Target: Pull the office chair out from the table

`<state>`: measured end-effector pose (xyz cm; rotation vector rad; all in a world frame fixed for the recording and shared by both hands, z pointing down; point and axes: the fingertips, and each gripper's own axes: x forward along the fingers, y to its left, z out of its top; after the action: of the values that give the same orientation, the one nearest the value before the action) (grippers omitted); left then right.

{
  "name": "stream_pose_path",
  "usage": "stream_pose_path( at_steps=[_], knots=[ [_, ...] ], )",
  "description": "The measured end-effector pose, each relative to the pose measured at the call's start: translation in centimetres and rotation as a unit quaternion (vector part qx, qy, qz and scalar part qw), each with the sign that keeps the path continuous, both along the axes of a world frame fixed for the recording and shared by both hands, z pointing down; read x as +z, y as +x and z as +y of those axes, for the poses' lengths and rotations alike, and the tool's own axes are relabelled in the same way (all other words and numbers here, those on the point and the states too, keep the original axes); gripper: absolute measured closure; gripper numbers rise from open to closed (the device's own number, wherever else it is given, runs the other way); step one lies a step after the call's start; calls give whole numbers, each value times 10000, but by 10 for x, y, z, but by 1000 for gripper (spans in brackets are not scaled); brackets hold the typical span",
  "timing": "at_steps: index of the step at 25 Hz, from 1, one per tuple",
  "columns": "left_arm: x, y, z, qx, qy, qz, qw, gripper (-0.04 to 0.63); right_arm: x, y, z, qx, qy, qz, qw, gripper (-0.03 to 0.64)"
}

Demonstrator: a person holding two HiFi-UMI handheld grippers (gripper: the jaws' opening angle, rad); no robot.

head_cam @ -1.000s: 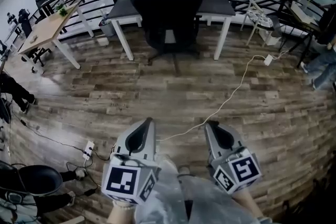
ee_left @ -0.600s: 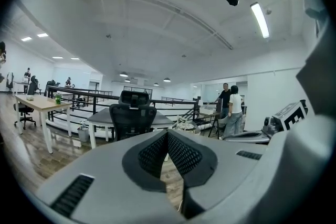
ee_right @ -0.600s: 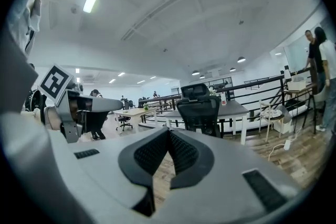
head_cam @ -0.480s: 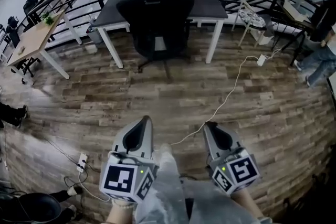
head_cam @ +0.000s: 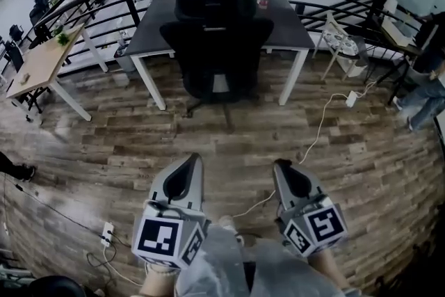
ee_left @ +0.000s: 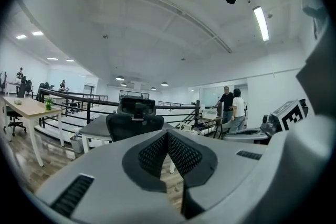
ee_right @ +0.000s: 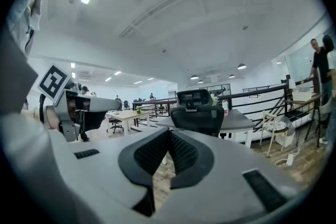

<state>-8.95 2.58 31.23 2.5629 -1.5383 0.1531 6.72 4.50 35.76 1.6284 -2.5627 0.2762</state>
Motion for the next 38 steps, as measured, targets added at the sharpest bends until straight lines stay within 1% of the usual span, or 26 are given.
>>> stream_pose_path(
  at_steps=[4, 7, 15, 21, 25, 29, 32, 38],
  knots=[
    [3, -16, -29, 39, 69, -7, 10000, 584, 0, -14, -34, 41, 116, 16, 9999, 612],
    [8, -27, -46, 32, 51, -5, 10000, 584, 5, -19, -50, 128, 112, 56, 9998, 612],
    [16, -41, -68, -7, -7, 82, 10000, 585, 15, -8, -76, 291, -11, 314, 9991, 612],
    [12, -52, -99, -259, 165, 49, 9995, 584, 12, 1, -121, 232, 97, 565, 9981, 612],
    [9, -58, -132, -434, 380, -200, 9981, 584, 11, 6, -164, 141, 182, 701, 9973, 612],
    [2, -56, -173, -564, 687, -585, 9943, 584, 6, 11, -211, -7, 278, 882, 9957, 612],
    [1, -49, -207, -580, 694, -817, 9925, 584, 4, 20, -248, -51, 289, 1042, 9941, 612],
    [5, -44, -272, -492, 873, -1283, 9867, 583, 8, 34, -318, -193, 344, 1468, 9884, 611]
  ],
)
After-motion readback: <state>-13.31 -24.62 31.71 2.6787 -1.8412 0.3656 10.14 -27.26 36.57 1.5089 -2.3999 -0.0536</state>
